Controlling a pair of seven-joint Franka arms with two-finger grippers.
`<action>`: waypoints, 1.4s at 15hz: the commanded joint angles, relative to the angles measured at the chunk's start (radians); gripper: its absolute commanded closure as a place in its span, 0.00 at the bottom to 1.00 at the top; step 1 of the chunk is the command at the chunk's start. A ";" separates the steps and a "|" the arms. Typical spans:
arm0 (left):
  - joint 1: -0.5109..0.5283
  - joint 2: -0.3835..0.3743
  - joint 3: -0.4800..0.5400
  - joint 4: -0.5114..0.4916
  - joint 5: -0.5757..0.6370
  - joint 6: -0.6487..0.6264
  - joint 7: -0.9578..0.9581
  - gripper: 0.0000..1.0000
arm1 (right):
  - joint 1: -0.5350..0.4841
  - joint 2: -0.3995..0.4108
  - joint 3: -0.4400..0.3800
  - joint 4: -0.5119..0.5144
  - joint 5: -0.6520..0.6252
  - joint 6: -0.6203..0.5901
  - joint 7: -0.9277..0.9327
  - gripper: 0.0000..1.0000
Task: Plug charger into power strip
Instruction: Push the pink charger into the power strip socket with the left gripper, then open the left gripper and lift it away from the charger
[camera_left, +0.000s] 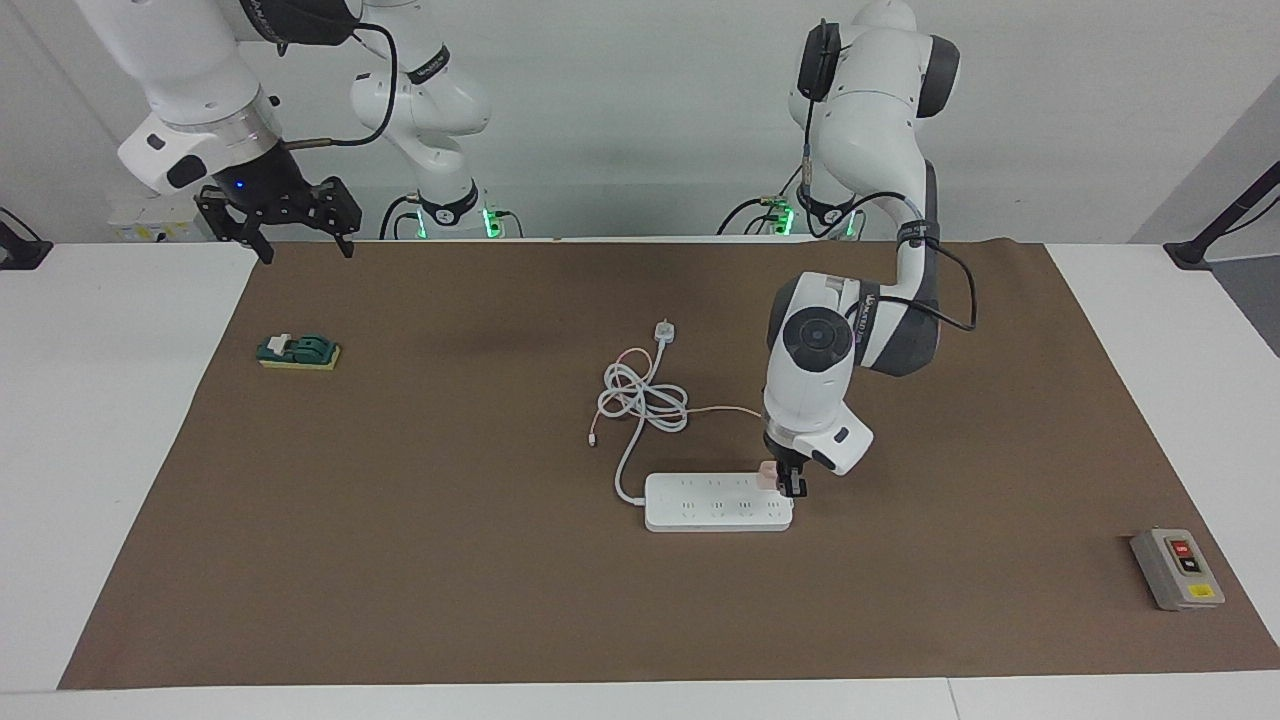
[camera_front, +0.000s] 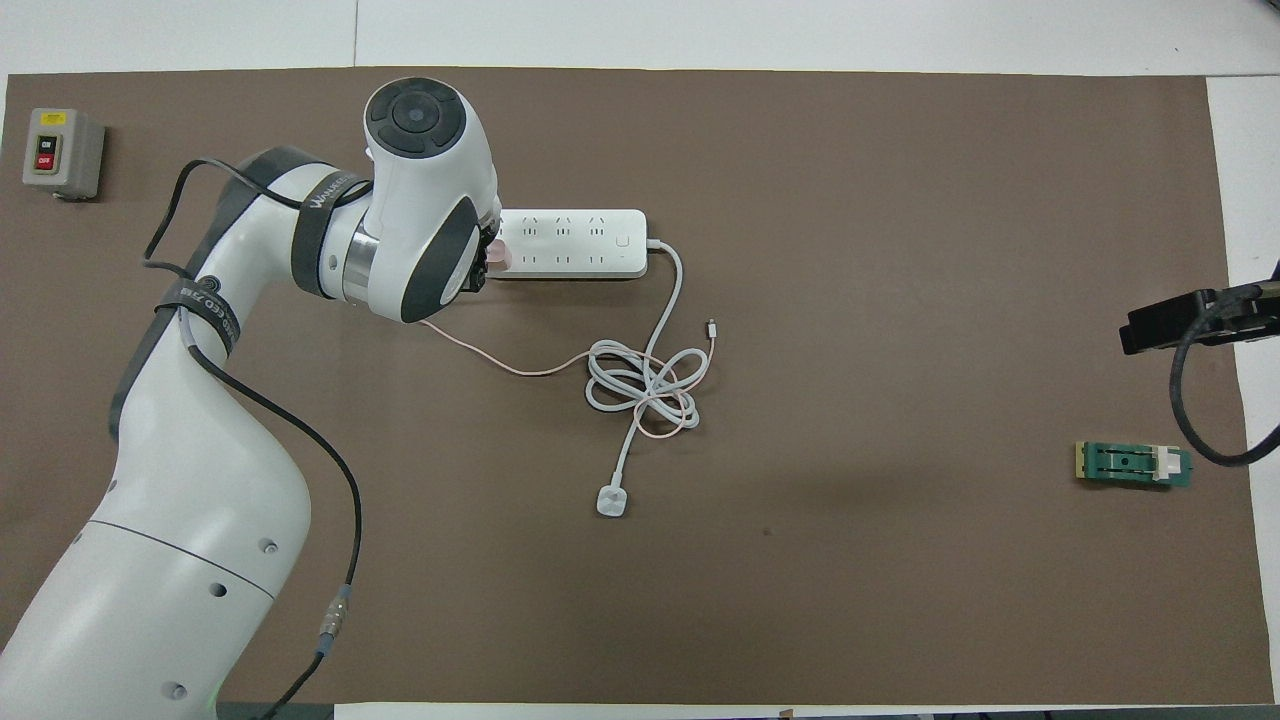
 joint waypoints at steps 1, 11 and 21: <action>0.018 -0.072 0.013 0.018 -0.042 -0.066 0.041 0.10 | -0.021 -0.015 0.009 -0.022 0.009 0.016 -0.011 0.00; 0.123 -0.253 0.015 0.103 -0.083 -0.313 0.438 0.00 | -0.026 -0.015 0.009 -0.022 0.009 0.016 -0.008 0.00; 0.326 -0.419 0.010 0.091 -0.067 -0.514 1.360 0.00 | -0.027 -0.015 0.009 -0.022 0.009 0.016 -0.008 0.00</action>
